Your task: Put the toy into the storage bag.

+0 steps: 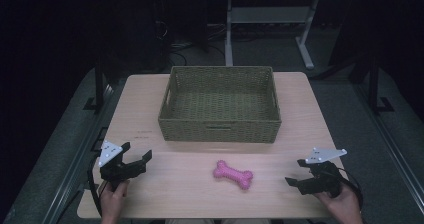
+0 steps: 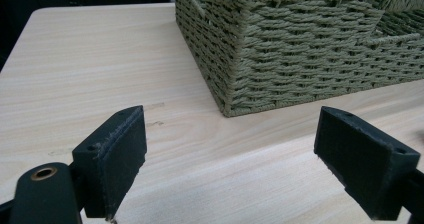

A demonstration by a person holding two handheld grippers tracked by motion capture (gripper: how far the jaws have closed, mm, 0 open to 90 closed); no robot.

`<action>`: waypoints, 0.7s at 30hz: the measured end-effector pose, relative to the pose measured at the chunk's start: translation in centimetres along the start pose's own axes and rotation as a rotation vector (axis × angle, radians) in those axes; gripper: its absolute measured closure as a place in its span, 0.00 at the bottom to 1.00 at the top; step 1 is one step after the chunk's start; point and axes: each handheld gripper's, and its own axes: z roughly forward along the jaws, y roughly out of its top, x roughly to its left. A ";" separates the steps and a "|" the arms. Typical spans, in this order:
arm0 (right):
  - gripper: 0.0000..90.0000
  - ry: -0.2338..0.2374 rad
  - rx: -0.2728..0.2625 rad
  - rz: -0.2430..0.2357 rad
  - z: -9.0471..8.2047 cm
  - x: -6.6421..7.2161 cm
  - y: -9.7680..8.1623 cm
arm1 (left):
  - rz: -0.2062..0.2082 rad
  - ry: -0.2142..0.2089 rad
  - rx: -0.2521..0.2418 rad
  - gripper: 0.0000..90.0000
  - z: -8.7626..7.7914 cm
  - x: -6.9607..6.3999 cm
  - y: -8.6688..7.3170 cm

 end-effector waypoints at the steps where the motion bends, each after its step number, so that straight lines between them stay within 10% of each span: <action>1: 0.23 0.001 0.001 -0.009 0.0 0.1 0.1 | -0.007 -0.006 -0.003 0.14 0.0 0.0 0.0; 21: 0.21 0.087 0.071 -0.104 0.9 2.4 4.0 | -0.025 -0.003 -0.020 0.14 -0.6 0.4 0.0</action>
